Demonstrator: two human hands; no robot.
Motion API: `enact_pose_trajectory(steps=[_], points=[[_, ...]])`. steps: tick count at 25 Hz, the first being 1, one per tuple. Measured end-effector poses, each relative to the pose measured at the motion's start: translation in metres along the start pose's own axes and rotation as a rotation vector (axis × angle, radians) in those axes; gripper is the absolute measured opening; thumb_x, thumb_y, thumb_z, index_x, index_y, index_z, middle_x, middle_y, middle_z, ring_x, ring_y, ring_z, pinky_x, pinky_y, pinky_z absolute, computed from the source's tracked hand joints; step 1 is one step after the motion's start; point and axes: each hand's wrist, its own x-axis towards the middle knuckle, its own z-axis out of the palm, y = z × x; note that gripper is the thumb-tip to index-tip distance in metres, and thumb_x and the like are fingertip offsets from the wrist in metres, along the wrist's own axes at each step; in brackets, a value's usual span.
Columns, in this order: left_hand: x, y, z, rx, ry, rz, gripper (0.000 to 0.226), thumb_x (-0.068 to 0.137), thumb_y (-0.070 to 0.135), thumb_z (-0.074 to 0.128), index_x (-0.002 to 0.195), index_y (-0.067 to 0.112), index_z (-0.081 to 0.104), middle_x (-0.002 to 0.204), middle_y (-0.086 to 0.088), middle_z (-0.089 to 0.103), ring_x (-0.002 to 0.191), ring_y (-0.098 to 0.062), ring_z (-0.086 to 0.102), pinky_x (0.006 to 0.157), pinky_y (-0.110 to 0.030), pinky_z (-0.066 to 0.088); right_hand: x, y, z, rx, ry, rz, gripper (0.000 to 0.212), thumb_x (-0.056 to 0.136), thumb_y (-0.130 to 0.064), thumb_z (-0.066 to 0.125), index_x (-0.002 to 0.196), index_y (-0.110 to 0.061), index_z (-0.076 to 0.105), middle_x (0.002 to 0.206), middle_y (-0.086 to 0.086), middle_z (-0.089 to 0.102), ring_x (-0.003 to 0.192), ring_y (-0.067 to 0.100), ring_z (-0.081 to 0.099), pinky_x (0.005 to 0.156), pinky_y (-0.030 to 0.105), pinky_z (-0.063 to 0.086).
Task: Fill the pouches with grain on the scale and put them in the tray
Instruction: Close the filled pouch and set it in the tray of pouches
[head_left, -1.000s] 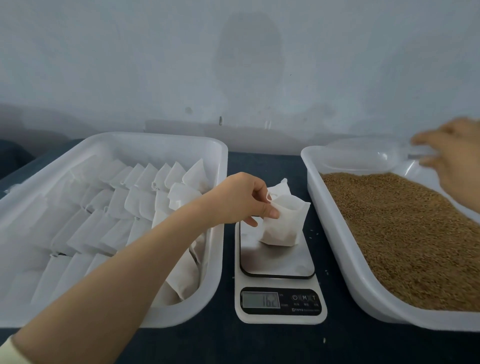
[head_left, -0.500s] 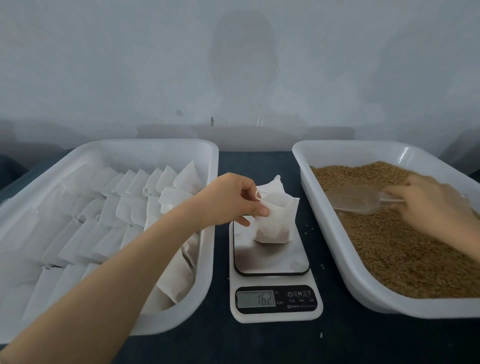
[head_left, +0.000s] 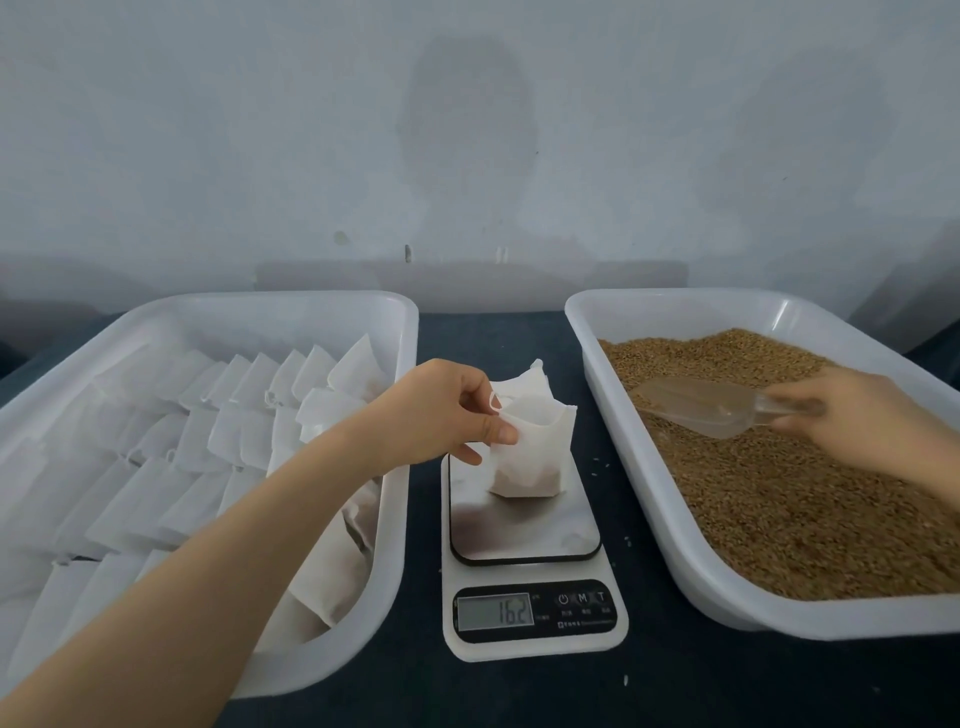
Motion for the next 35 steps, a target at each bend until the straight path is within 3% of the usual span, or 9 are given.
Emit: enact_pose_trajectory(steps=[5, 7, 10, 13, 16, 22, 26, 31, 35], points=[[0.001, -0.001, 0.000, -0.004, -0.006, 0.006, 0.023, 0.076, 0.016, 0.079, 0.073, 0.006, 0.059, 0.060, 0.011, 0.065, 0.066, -0.013, 0.067, 0.073, -0.035, 0.061, -0.009, 0.009, -0.012, 0.083, -0.031, -0.014, 0.036, 0.082, -0.028, 0.067, 0.117, -0.036, 0.062, 0.087, -0.009, 0.065, 0.058, 0.022, 0.062, 0.048, 0.025, 0.046], [0.001, -0.002, 0.000, 0.007, -0.005, 0.009, 0.023, 0.076, 0.018, 0.079, 0.075, 0.005, 0.060, 0.059, 0.013, 0.065, 0.066, -0.013, 0.067, 0.072, -0.034, 0.061, -0.018, 0.007, -0.022, 0.151, 0.025, -0.026, 0.036, 0.078, -0.033, 0.068, 0.112, -0.044, 0.062, 0.100, -0.004, 0.068, 0.061, 0.019, 0.061, 0.059, 0.032, 0.053], [0.002, -0.003, 0.000, 0.010, -0.011, 0.013, 0.023, 0.076, 0.020, 0.079, 0.074, 0.007, 0.060, 0.058, 0.015, 0.066, 0.063, -0.008, 0.067, 0.069, -0.030, 0.061, -0.029, 0.007, -0.045, 0.193, 0.115, -0.060, 0.032, 0.063, -0.058, 0.062, 0.092, -0.070, 0.054, 0.110, 0.001, 0.067, 0.078, 0.033, 0.067, 0.078, 0.051, 0.054], [0.004, -0.004, 0.000, 0.014, -0.014, 0.020, 0.022, 0.076, 0.021, 0.079, 0.073, 0.009, 0.060, 0.060, 0.014, 0.067, 0.062, -0.007, 0.067, 0.066, -0.027, 0.060, -0.033, 0.004, -0.069, 0.179, 0.101, -0.150, 0.037, 0.058, -0.075, 0.054, 0.096, -0.075, 0.051, 0.102, -0.017, 0.065, 0.092, 0.021, 0.064, 0.087, 0.053, 0.050], [0.005, -0.006, 0.001, 0.020, -0.015, 0.030, 0.022, 0.076, 0.022, 0.079, 0.074, 0.009, 0.061, 0.062, 0.013, 0.068, 0.063, -0.007, 0.068, 0.062, -0.022, 0.058, -0.039, -0.022, -0.086, 0.189, 0.067, -0.268, 0.048, 0.054, -0.092, 0.046, 0.097, -0.073, 0.052, 0.086, -0.029, 0.061, 0.079, 0.011, 0.063, 0.078, 0.046, 0.053], [0.006, -0.006, 0.001, 0.014, -0.025, 0.042, 0.024, 0.076, 0.021, 0.080, 0.076, 0.007, 0.061, 0.060, 0.011, 0.068, 0.059, -0.003, 0.067, 0.059, -0.019, 0.057, -0.043, -0.073, -0.100, 0.071, 0.080, -0.411, 0.042, 0.066, -0.053, 0.064, 0.095, -0.078, 0.046, 0.088, -0.019, 0.060, 0.081, 0.008, 0.059, 0.080, 0.041, 0.048], [0.004, -0.006, 0.001, -0.007, -0.027, 0.064, 0.023, 0.076, 0.019, 0.080, 0.076, 0.009, 0.059, 0.066, 0.008, 0.069, 0.059, -0.003, 0.066, 0.060, -0.021, 0.058, -0.038, -0.097, -0.109, -0.102, 0.112, -0.511, 0.038, 0.071, -0.038, 0.070, 0.093, -0.066, 0.056, 0.086, -0.019, 0.058, 0.082, 0.013, 0.056, 0.076, 0.041, 0.045], [0.004, -0.008, 0.001, -0.015, -0.031, 0.086, 0.022, 0.076, 0.017, 0.080, 0.080, 0.006, 0.061, 0.069, 0.007, 0.067, 0.063, -0.002, 0.066, 0.066, -0.030, 0.061, -0.025, -0.126, -0.124, -0.393, 0.133, -0.585, 0.032, 0.073, -0.043, 0.064, 0.100, -0.059, 0.058, 0.083, -0.019, 0.052, 0.083, 0.015, 0.051, 0.083, 0.046, 0.039], [0.004, -0.008, 0.001, -0.017, -0.034, 0.096, 0.023, 0.076, 0.017, 0.080, 0.079, 0.007, 0.060, 0.072, 0.006, 0.066, 0.072, -0.008, 0.067, 0.066, -0.031, 0.061, -0.021, -0.136, -0.126, -0.577, 0.363, -0.737, 0.035, 0.068, -0.033, 0.075, 0.096, -0.052, 0.066, 0.077, -0.014, 0.055, 0.074, 0.018, 0.050, 0.080, 0.048, 0.038]])
